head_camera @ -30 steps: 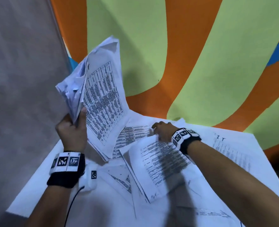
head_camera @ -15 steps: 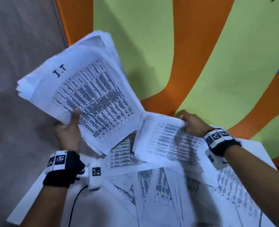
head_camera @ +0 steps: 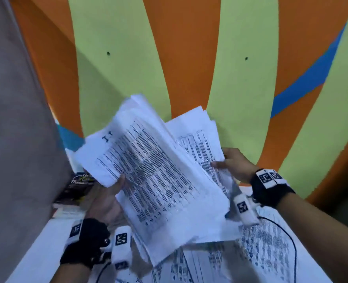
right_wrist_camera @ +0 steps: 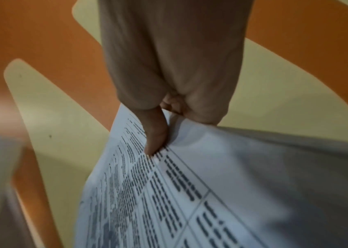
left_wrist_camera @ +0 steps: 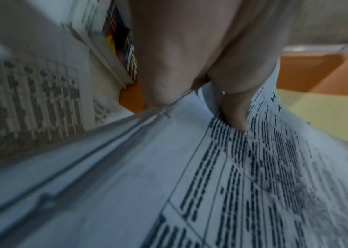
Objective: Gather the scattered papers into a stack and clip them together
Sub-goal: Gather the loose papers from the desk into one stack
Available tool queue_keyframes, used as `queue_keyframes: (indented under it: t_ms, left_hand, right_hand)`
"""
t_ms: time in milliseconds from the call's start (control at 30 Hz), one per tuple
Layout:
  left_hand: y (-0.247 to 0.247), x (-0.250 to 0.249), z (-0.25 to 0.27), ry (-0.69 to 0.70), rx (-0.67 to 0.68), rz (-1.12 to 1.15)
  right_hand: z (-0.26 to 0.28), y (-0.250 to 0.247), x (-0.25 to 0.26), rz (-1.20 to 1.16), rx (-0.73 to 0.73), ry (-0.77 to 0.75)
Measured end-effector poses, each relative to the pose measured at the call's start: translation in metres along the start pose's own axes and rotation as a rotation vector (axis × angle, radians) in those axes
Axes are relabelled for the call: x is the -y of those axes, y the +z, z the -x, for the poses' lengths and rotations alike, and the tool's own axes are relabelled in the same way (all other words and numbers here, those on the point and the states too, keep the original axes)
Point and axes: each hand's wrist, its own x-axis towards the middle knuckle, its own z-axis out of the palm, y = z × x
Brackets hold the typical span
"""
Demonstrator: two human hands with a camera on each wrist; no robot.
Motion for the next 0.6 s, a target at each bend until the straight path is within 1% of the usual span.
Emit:
queue_keyframes:
  t_ms: [67,100,133,200,233,267,300,333,367,400,433,467,533,600]
  left_hand:
    - [0.021,0.008,0.001,0.011,0.094,0.004]
    - [0.029,0.012,0.001,0.007,0.144,0.006]
    - [0.042,0.01,0.007,-0.005,0.168,0.002]
    - [0.056,0.007,0.011,0.015,0.166,-0.02]
    - [0.063,0.006,0.012,0.074,0.138,-0.058]
    - [0.071,0.003,0.015,0.146,0.075,-0.112]
    - [0.075,-0.001,0.013,0.231,-0.017,-0.179]
    - [0.079,-0.003,0.013,0.315,-0.114,-0.254]
    - [0.081,-0.004,0.011,0.372,-0.197,-0.358]
    - [0.085,-0.005,0.01,0.428,-0.244,-0.408]
    - [0.089,-0.006,0.009,0.482,-0.276,-0.445]
    - [0.097,-0.009,0.011,0.538,-0.278,-0.443]
    - [0.116,-0.016,0.016,0.596,-0.275,-0.361]
    - [0.129,-0.023,0.02,0.621,-0.288,-0.308]
  right_hand:
    - [0.007,0.009,0.006,-0.137,0.098,0.053]
    - [0.011,0.014,0.009,-0.161,0.13,0.089]
    - [0.015,0.017,0.013,-0.17,0.146,0.122]
    - [0.021,0.024,0.021,-0.179,0.151,0.156]
    - [0.025,0.025,0.027,-0.233,0.137,0.16]
    - [0.028,0.024,0.03,-0.324,0.109,0.174]
    - [0.033,0.021,0.033,-0.408,0.099,0.175]
    - [0.037,0.018,0.034,-0.428,0.098,0.151]
    - [0.044,0.016,0.039,-0.354,0.094,0.113]
    - [0.05,0.017,0.043,-0.235,0.088,0.045]
    - [0.055,0.021,0.044,-0.124,0.044,-0.033]
    - [0.058,0.026,0.045,-0.033,-0.047,-0.115]
    - [0.056,0.035,0.039,0.104,-0.247,-0.261]
    - [0.057,0.041,0.031,0.151,-0.336,-0.311]
